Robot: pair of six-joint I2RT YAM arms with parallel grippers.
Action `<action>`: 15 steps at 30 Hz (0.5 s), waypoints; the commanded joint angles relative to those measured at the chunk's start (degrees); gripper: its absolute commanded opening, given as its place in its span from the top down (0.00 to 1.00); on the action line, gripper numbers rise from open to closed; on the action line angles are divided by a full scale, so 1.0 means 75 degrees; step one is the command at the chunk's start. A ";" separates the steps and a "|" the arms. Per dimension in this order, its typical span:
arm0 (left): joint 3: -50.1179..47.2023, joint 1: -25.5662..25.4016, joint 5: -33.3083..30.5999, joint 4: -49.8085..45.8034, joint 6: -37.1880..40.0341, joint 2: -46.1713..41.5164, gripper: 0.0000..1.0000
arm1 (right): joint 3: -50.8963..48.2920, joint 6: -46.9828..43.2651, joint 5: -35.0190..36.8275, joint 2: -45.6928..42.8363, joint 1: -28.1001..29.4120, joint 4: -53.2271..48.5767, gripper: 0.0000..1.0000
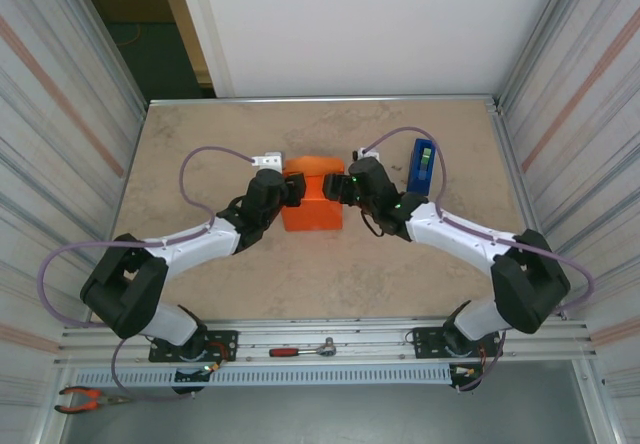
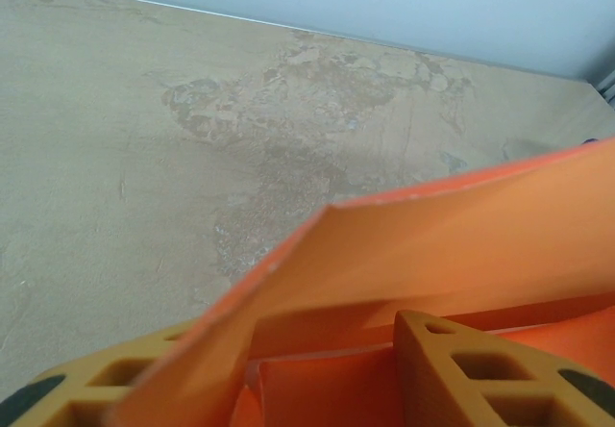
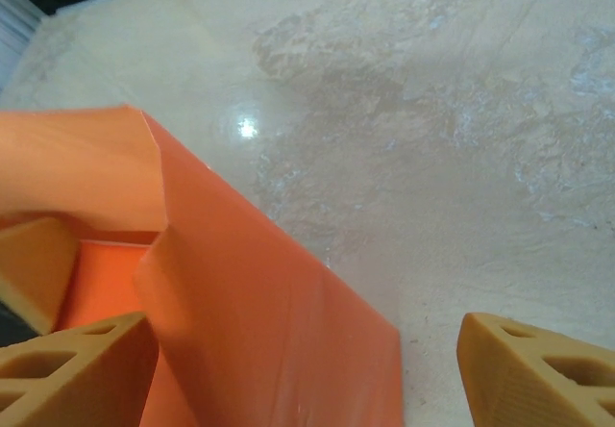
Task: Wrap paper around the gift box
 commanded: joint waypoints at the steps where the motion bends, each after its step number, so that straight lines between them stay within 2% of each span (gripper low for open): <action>1: 0.0003 -0.0145 0.0039 -0.0814 0.0067 0.0263 0.52 | 0.0050 -0.0549 0.0688 0.0456 0.0195 0.0630 0.26; 7: 0.0003 -0.0236 -0.0035 -0.0971 0.0034 0.0211 0.52 | -0.0014 -0.0811 0.0963 0.1008 0.0356 0.1177 0.45; 15: 0.0037 -0.0275 -0.0167 -0.1217 0.0021 -0.0141 0.51 | -0.0147 -0.0971 0.0854 0.0930 0.0382 0.1450 0.73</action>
